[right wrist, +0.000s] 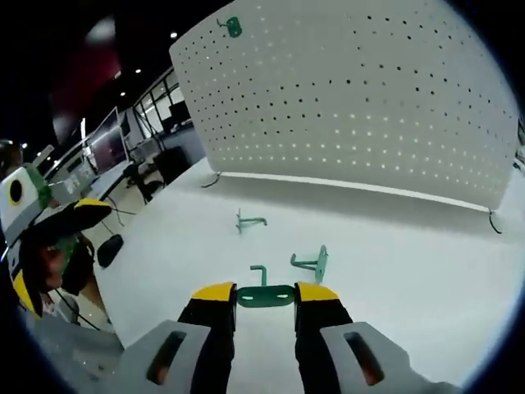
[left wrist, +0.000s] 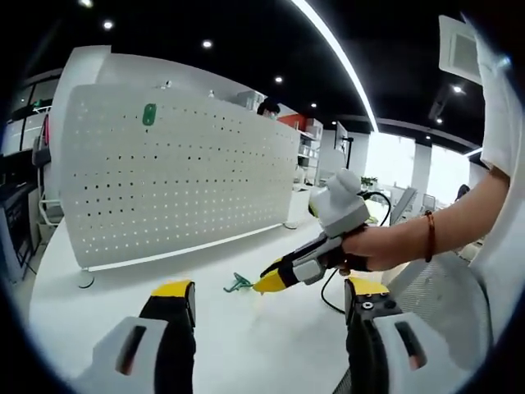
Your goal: Insert the hook assembly into the mounting plate slot until the hook locks in place.
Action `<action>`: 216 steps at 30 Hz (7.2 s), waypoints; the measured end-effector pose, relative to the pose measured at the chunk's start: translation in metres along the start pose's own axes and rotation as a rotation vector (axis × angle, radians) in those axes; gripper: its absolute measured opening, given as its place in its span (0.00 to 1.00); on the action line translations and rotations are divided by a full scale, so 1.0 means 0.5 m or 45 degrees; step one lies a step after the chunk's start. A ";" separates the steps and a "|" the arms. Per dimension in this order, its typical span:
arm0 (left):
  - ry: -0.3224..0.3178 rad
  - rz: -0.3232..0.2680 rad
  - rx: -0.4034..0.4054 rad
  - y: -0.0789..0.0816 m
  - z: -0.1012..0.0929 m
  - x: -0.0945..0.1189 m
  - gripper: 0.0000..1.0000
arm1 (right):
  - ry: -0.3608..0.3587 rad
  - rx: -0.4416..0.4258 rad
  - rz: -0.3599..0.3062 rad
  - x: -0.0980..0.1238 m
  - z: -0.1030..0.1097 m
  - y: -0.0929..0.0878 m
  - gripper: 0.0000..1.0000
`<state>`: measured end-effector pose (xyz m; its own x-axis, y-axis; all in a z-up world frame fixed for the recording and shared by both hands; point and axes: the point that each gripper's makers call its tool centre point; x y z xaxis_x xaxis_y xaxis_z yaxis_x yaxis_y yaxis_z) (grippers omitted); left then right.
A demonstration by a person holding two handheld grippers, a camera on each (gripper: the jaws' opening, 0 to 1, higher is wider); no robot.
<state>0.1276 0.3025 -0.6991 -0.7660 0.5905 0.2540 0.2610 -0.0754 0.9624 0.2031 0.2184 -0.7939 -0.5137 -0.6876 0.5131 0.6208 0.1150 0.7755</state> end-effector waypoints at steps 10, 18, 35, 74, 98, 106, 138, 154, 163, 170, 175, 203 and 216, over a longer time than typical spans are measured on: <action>-0.001 0.001 0.003 0.000 -0.018 0.019 0.75 | 0.096 -0.112 -0.052 0.038 0.040 -0.001 0.27; -0.010 0.012 -0.030 0.001 -0.029 0.029 0.72 | 0.196 -0.193 -0.107 0.067 0.073 0.022 0.27; -0.009 0.014 -0.068 0.003 -0.047 0.030 0.68 | 0.471 -0.220 -0.117 0.106 0.146 0.054 0.27; -0.026 0.026 -0.285 0.001 -0.090 0.040 0.46 | 0.874 -0.203 0.091 0.163 0.235 0.041 0.27; -0.124 0.030 -0.527 -0.012 -0.124 0.052 0.11 | 1.079 -0.219 0.276 0.179 0.302 0.000 0.27; -0.175 0.039 -0.558 -0.021 -0.137 0.058 0.07 | 1.143 -0.271 0.277 0.184 0.308 0.003 0.27; -0.113 -0.005 -0.466 0.009 -0.125 0.060 0.03 | 1.089 -0.092 -0.026 0.175 0.294 0.080 0.24; 0.061 0.063 -0.369 0.016 -0.079 0.045 0.03 | 0.878 0.085 -0.086 0.158 0.306 0.072 0.10; 0.103 0.029 -0.368 0.039 -0.070 0.047 0.03 | 0.753 0.089 -0.151 0.146 0.293 0.085 0.01; 0.130 -0.005 -0.335 0.051 -0.072 0.045 0.04 | 0.724 0.066 -0.196 0.148 0.290 0.095 0.00; 0.178 -0.011 -0.329 0.057 -0.070 0.045 0.05 | 0.699 0.061 -0.209 0.152 0.295 0.100 0.00; 0.245 0.072 -0.312 0.057 -0.106 0.023 0.04 | 0.489 0.214 -0.220 0.192 0.271 0.096 0.00; 0.261 0.063 -0.261 0.061 -0.128 0.007 0.02 | 0.496 0.294 -0.210 0.214 0.254 0.097 0.00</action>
<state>0.0951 0.2511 -0.6628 -0.8636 0.4089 0.2949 0.1928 -0.2726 0.9426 0.1033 0.2414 -0.6547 -0.3068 -0.9225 0.2342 0.3791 0.1073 0.9191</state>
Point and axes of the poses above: the point that each gripper's makers call its tool centre point, and the gripper's own axes: x roughly backward along the fingers, z roughly to its left, y roughly out of its top, and after that the axes turned 14 degrees about y, right-handed
